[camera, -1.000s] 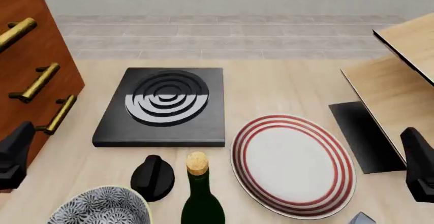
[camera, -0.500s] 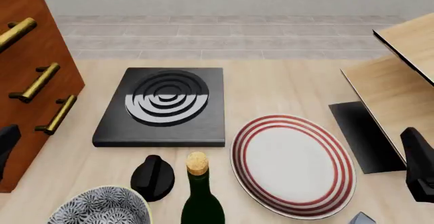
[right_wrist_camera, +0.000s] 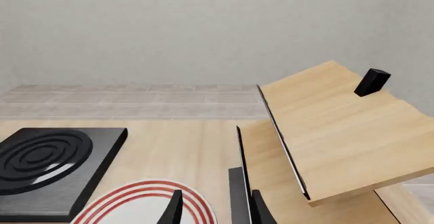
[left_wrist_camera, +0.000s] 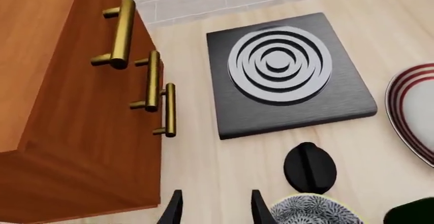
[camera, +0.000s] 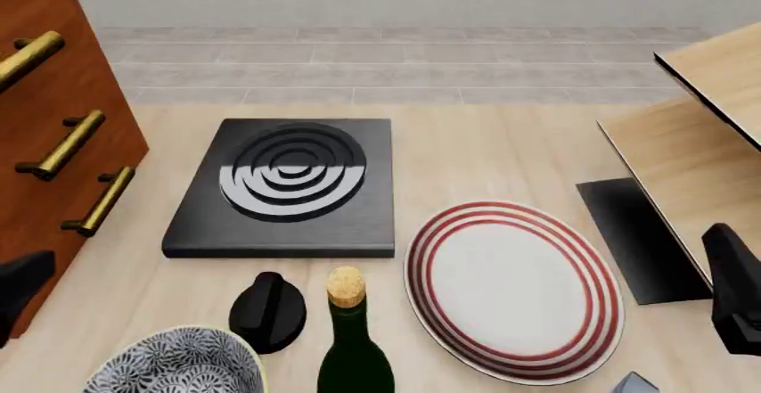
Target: Put the bowl on the top of the cabinet.
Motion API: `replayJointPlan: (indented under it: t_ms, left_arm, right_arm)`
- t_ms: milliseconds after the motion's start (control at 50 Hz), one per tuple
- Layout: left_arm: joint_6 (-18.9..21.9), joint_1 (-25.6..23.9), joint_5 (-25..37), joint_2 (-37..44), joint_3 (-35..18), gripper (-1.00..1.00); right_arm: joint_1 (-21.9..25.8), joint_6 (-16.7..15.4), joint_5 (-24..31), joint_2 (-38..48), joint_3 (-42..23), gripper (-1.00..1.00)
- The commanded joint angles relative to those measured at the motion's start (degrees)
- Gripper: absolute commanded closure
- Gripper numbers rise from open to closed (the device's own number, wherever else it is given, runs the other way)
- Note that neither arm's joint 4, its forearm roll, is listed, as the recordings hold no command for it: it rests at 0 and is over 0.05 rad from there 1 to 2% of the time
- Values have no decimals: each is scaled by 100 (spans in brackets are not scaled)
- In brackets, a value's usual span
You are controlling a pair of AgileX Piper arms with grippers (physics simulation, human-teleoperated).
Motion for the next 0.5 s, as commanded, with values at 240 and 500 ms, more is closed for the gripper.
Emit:
replayJointPlan:
  t_ms: [240,500]
  left_arm:
    - [51,-337,393,169,-73,-100]
    - [47,-381,949,239,-420,-100]
  right_arm:
    - [0,0,0,0,0,-100]
    - [-1,-1,0,-1,0,-100]
